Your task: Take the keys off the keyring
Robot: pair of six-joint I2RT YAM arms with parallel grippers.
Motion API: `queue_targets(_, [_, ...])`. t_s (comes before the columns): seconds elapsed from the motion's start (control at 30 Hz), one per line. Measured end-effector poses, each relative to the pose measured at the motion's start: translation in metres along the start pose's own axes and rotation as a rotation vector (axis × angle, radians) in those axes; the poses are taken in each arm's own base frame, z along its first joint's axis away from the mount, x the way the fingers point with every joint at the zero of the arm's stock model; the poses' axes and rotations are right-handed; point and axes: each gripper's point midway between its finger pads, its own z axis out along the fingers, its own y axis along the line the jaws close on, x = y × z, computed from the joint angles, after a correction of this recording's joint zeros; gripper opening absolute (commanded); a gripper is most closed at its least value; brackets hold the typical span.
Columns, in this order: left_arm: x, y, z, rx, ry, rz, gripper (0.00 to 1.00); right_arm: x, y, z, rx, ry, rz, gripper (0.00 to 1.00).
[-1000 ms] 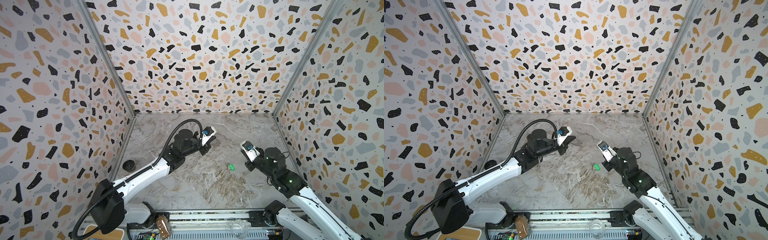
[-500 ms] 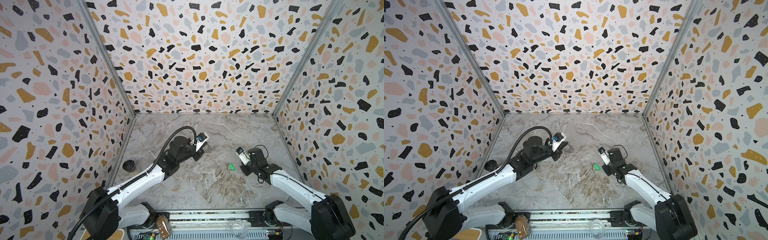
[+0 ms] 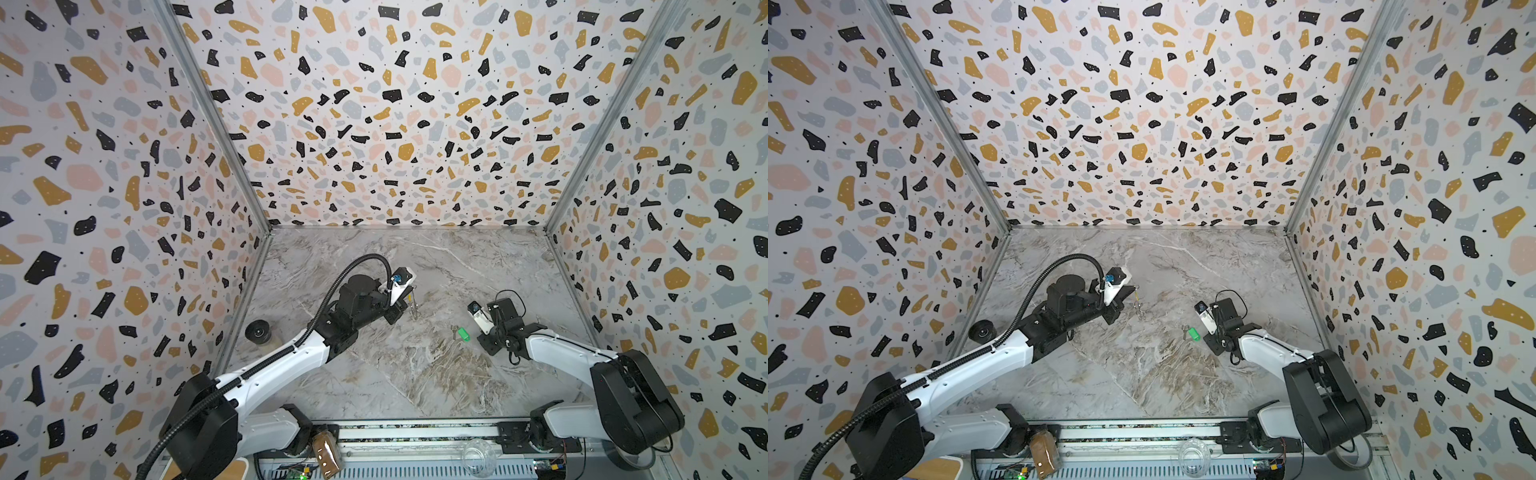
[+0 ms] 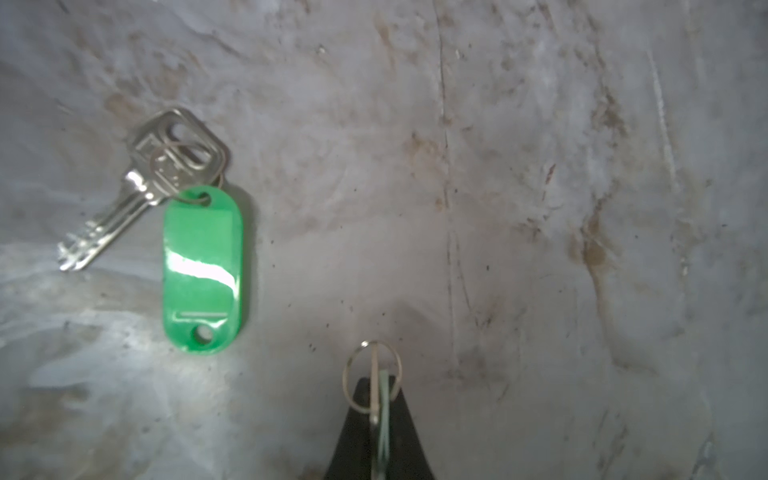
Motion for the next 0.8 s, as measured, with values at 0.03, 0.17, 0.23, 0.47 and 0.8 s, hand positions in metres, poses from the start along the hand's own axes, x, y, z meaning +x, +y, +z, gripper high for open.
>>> queue_targets(0.03, [0.003, 0.000, 0.000, -0.004, 0.006, -0.003, 0.00, -0.003, -0.001, 0.002, 0.001, -0.001, -0.003, 0.09])
queue_targets(0.17, [0.012, 0.001, -0.002, -0.016, 0.031, -0.017, 0.00, -0.010, -0.004, 0.004, 0.008, -0.011, -0.004, 0.40])
queue_targets(0.23, [0.014, 0.002, -0.003, -0.026, 0.043, -0.024, 0.00, -0.012, -0.005, 0.003, 0.009, -0.016, -0.005, 0.48])
queue_targets(0.47, [0.022, 0.012, -0.009, -0.091, 0.082, -0.043, 0.00, -0.021, -0.010, -0.011, 0.013, -0.062, 0.002, 0.62])
queue_targets(0.8, [0.051, 0.042, -0.015, -0.216, 0.185, -0.062, 0.00, -0.075, -0.028, -0.060, 0.038, -0.278, 0.044, 0.66])
